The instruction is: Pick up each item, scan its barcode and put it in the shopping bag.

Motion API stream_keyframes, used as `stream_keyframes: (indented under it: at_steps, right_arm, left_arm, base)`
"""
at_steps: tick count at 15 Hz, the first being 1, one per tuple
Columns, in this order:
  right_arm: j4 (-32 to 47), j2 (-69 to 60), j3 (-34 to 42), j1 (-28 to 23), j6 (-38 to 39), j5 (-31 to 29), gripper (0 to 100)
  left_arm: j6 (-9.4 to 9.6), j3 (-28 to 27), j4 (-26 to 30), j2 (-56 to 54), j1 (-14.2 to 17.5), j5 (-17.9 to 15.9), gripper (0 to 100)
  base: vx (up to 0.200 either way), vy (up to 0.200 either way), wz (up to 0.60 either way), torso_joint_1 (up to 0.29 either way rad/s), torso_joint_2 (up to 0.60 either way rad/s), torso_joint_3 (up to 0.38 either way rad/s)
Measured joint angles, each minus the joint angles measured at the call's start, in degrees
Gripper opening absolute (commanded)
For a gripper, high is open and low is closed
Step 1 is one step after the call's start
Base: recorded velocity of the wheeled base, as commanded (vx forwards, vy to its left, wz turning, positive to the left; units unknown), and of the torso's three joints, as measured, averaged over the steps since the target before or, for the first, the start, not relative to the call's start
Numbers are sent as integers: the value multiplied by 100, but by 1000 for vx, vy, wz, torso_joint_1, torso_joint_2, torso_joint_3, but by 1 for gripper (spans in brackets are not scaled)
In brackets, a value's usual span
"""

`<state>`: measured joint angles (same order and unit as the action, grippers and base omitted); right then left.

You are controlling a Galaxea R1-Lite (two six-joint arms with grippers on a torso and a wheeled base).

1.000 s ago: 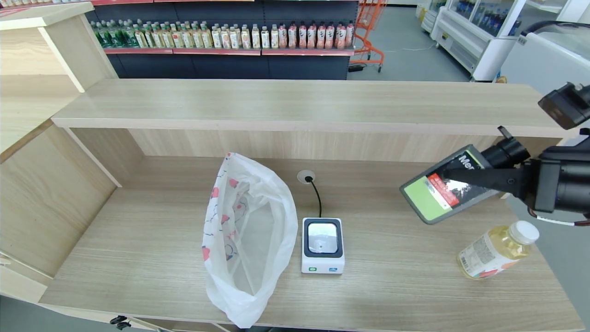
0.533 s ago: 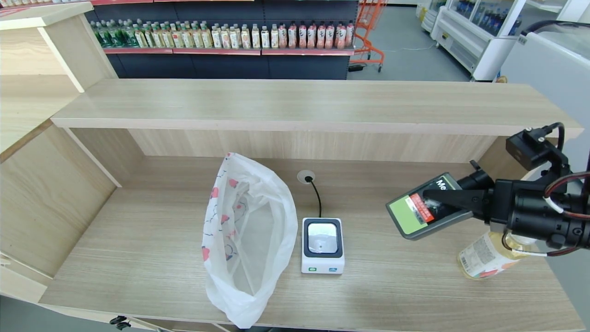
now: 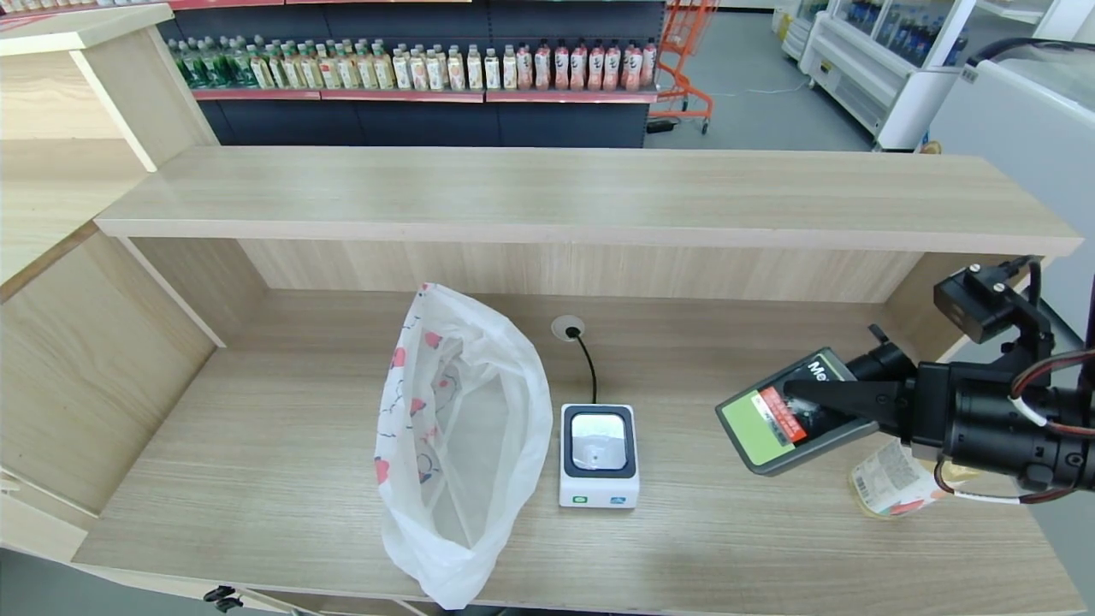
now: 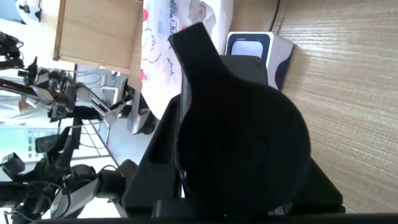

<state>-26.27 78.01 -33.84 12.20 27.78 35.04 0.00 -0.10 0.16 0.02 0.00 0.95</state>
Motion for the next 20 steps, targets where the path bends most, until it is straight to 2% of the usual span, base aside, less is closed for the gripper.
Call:
stream_keyframes:
  at_steps: [5, 6, 8, 11, 20]
  right_arm:
    - [24, 90, -56, 146, -23, -149, 0]
    - [17, 116, -48, 204, -30, -261, 0]
    - [6, 335, -77, 455, -48, -953, 0]
    - [-44, 842, -315, 703, -215, -1408, 0]
    - [-930, 2280, -573, 774, -795, -1531, 0]
  left_arm:
    - [-16, 0, 2, 0, -5, 0, 100]
    - [0, 0, 2, 0, -2, 0, 100]
    - [5, 0, 0, 0, 0, 0, 100]
    - [2, 0, 2, 0, 0, 0, 100]
    - [5, 0, 2, 0, 0, 0, 100]
  base:
    - [0, 200, 0, 0, 3, 3]
    - [0, 0, 0, 0, 0, 0]
    - [0, 0, 0, 0, 0, 0]
    - [0, 0, 0, 0, 0, 0]
    - [0, 0, 0, 0, 0, 0]
